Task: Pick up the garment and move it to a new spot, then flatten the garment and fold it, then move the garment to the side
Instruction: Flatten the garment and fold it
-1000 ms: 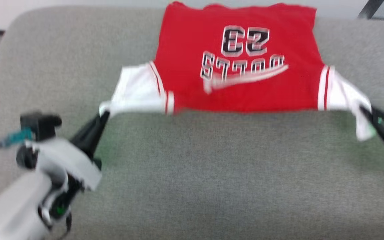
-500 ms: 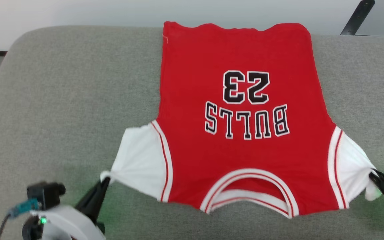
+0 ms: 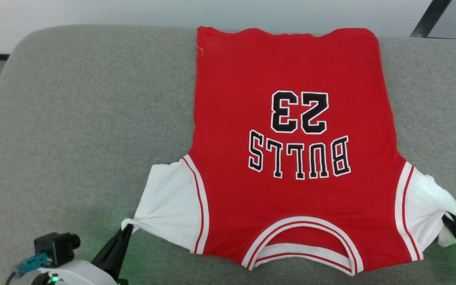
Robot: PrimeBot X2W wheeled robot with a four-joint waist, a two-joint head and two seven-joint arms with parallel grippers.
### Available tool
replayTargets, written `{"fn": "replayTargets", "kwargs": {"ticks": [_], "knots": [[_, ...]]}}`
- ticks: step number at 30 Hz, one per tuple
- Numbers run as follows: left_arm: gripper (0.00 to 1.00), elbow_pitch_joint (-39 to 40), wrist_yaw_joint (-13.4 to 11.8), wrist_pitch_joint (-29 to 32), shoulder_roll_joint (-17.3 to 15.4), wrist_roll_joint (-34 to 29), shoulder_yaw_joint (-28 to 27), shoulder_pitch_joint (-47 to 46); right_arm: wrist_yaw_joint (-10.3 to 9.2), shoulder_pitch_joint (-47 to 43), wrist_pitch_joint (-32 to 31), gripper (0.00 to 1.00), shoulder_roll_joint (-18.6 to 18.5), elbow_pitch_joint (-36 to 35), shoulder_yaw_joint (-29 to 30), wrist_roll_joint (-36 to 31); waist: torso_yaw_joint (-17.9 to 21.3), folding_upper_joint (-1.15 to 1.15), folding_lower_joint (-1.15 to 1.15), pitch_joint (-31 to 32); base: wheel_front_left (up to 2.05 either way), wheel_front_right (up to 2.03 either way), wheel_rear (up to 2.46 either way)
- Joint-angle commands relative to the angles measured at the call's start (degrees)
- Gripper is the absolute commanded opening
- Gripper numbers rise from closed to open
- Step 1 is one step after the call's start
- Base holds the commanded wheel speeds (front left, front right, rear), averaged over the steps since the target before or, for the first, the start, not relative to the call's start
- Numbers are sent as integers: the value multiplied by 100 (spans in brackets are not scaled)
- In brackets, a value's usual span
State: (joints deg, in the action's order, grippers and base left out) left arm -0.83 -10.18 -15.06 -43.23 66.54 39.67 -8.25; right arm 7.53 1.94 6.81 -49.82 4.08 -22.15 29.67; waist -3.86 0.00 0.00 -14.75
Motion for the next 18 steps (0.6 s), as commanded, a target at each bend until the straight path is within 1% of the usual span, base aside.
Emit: {"fn": "replayTargets", "kwargs": {"ticks": [1,8,11,12,15,18], "knots": [[0,-12,-25,-7,24,-53,-23,-47,-8,-53,-106,100,40,-51,99,-45,-37,0,0,-35,0,0,0],[0,-14,11,-8,165,-124,-102,-123,-8,-191,-481,100,137,-558,549,16,-78,0,0,-150,0,0,0],[0,-6,32,-7,230,-176,-150,-147,-8,-283,-573,100,256,-917,881,188,-97,0,0,-207,0,0,0],[0,2,39,-7,259,-194,-165,-156,-8,-268,-613,100,356,-1048,1041,330,-98,0,0,-232,0,0,0],[0,24,46,-8,326,-256,-217,-212,-8,-12,-836,100,524,-1359,1428,480,-93,0,0,-328,0,0,0],[0,27,93,-8,385,-334,-239,-288,-8,497,-1164,100,668,-1567,1576,503,-88,0,0,-450,0,0,0]]}}
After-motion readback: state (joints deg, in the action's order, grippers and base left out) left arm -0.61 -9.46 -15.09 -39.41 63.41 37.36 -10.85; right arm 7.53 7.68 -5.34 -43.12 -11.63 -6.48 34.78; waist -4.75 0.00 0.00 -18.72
